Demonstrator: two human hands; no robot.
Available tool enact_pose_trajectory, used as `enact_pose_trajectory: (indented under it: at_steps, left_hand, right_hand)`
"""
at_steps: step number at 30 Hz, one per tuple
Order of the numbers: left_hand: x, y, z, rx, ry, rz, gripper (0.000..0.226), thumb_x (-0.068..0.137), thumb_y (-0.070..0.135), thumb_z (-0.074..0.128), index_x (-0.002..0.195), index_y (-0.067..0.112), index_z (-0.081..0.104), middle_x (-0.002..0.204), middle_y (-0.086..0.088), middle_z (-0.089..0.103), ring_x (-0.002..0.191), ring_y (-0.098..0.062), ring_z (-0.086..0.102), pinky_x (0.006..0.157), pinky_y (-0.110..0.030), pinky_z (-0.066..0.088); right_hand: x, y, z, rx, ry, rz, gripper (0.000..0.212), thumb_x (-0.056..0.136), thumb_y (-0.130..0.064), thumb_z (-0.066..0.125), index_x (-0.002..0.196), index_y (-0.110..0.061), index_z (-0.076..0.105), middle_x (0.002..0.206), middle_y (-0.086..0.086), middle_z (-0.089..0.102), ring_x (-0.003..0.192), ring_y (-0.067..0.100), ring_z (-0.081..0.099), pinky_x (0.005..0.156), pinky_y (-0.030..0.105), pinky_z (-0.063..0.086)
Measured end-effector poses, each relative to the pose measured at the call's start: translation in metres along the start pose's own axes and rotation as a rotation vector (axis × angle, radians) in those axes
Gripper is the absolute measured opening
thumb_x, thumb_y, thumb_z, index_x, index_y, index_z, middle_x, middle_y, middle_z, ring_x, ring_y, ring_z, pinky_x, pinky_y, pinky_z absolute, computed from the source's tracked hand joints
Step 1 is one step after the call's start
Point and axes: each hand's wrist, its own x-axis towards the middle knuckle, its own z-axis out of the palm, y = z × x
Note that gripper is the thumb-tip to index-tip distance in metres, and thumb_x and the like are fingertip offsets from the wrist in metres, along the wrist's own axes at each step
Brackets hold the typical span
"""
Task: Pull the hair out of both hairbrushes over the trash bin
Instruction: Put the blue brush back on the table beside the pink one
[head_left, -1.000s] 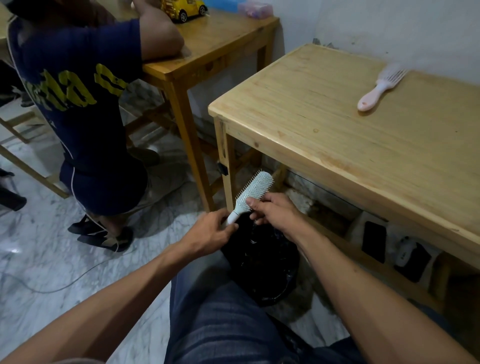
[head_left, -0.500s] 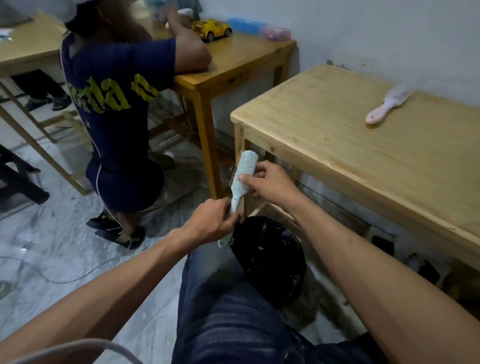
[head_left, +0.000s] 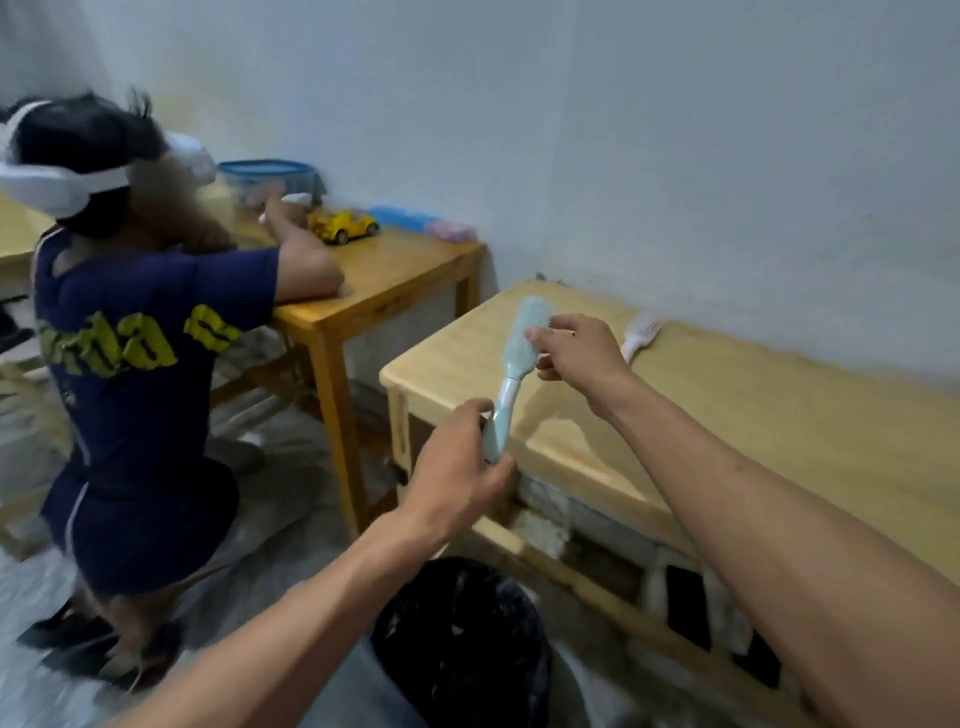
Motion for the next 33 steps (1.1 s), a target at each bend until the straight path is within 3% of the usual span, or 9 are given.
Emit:
enact_pose_trajectory:
  at_steps: [4,7,13,18,22,27,33]
  left_hand:
    - [0.042,0.037,0.038,0.035,-0.035,0.102,0.053,0.089,0.029,0.069,0.136,0.011,0.056,0.122,-0.007,0.059,0.102,-0.023,0.060,0.088,-0.033,0.049]
    - [0.070,0.062,0.064,0.059,-0.090,0.152,0.047,0.091,0.026,0.067,0.133,0.008,0.057,0.119,-0.009,0.055,0.098,-0.029,0.059,0.084,-0.035,0.047]
    - [0.115,0.095,0.109,0.169,-0.200,0.208,0.026,0.091,0.019,0.059,0.110,0.003,0.060,0.120,-0.015,0.058,0.101,-0.038,0.059,0.070,-0.039,0.042]
    - [0.140,0.104,0.134,0.247,-0.261,0.165,0.024,0.092,0.014,0.054,0.113,0.004,0.059,0.116,-0.016,0.060,0.103,-0.037,0.058,0.070,-0.038,0.039]
    - [0.154,0.107,0.145,0.330,-0.274,0.158,0.024,0.094,0.011,0.052,0.116,0.006,0.060,0.117,-0.013,0.063,0.105,-0.035,0.061,0.069,-0.036,0.034]
    - [0.166,0.106,0.153,0.342,-0.278,0.149,0.022,0.095,0.012,0.051,0.114,0.006,0.060,0.115,-0.014,0.064,0.103,-0.036,0.063,0.070,-0.036,0.036]
    - [0.167,0.101,0.159,0.315,-0.273,0.184,0.019,0.095,0.014,0.052,0.112,0.006,0.059,0.112,-0.013,0.062,0.096,-0.036,0.063,0.069,-0.037,0.038]
  right_hand:
    - [0.028,0.009,-0.065,-0.023,0.109,0.060,0.026,0.089,-0.024,0.071,0.099,-0.001,0.076,0.089,0.010,0.074,0.065,0.018,0.066,0.074,0.039,0.064]
    - [0.047,0.015,-0.108,-0.040,0.203,0.103,0.019,0.089,-0.021,0.072,0.080,-0.005,0.074,0.081,0.010,0.072,0.064,0.020,0.066,0.080,0.043,0.065]
    - [0.083,0.035,-0.161,-0.133,0.324,0.195,0.028,0.088,-0.022,0.075,0.091,0.007,0.076,0.073,0.011,0.074,0.060,0.021,0.068,0.083,0.041,0.064]
    - [0.107,0.056,-0.168,-0.229,0.345,0.260,0.023,0.091,-0.022,0.072,0.075,-0.004,0.071,0.073,0.011,0.072,0.060,0.024,0.068,0.072,0.034,0.061]
    - [0.123,0.067,-0.171,-0.251,0.356,0.329,0.022,0.090,-0.021,0.070,0.087,0.001,0.075,0.076,0.013,0.075,0.055,0.023,0.066,0.061,0.033,0.060]
    - [0.138,0.073,-0.170,-0.292,0.327,0.367,0.028,0.088,-0.023,0.068,0.092,0.003,0.077,0.081,0.016,0.080,0.064,0.028,0.074,0.082,0.040,0.064]
    - [0.141,0.073,-0.166,-0.357,0.337,0.397,0.028,0.086,-0.025,0.062,0.087,0.000,0.075,0.078,0.015,0.080,0.057,0.022,0.070,0.076,0.034,0.060]
